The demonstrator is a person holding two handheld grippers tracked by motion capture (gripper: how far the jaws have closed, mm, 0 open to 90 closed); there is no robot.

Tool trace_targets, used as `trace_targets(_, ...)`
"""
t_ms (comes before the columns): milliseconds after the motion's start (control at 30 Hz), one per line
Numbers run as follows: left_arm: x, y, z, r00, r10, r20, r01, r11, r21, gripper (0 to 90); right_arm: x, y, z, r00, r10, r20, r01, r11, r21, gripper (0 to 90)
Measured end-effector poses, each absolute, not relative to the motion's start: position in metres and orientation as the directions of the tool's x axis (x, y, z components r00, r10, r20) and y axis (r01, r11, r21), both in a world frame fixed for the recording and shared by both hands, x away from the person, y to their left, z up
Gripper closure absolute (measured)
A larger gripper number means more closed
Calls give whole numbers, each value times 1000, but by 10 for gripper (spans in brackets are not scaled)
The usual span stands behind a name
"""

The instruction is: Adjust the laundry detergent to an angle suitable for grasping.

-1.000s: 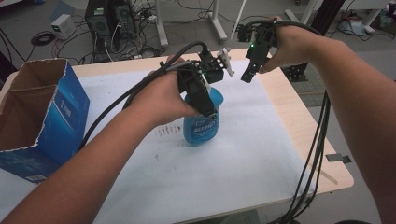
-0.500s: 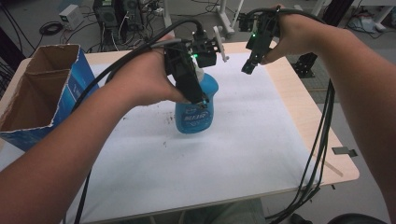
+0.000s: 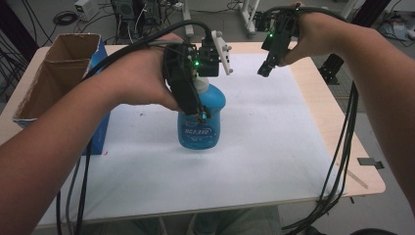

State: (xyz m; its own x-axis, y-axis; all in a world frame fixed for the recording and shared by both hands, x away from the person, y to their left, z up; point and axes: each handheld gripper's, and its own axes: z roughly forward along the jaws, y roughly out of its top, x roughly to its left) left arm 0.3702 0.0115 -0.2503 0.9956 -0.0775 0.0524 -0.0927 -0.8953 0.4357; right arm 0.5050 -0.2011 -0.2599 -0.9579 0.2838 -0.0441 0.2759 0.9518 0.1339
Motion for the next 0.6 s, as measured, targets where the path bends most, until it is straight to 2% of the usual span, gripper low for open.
trace_targets(267,367,23,-256,987,-150,58,-160,-892,422,384,506,-185,-267,-967,251,-37,245,962,123,21)
trace_targets(400,366,31,-261,969,-240,59,-241,-861,448,383,506,-180,-270,-970,240,-35,235,965,115,21)
trace_targets(600,369,40,-269,959,-282,22,-261,-850,458,383,507,-178,-273,-970,240,-31,235,966,104,21)
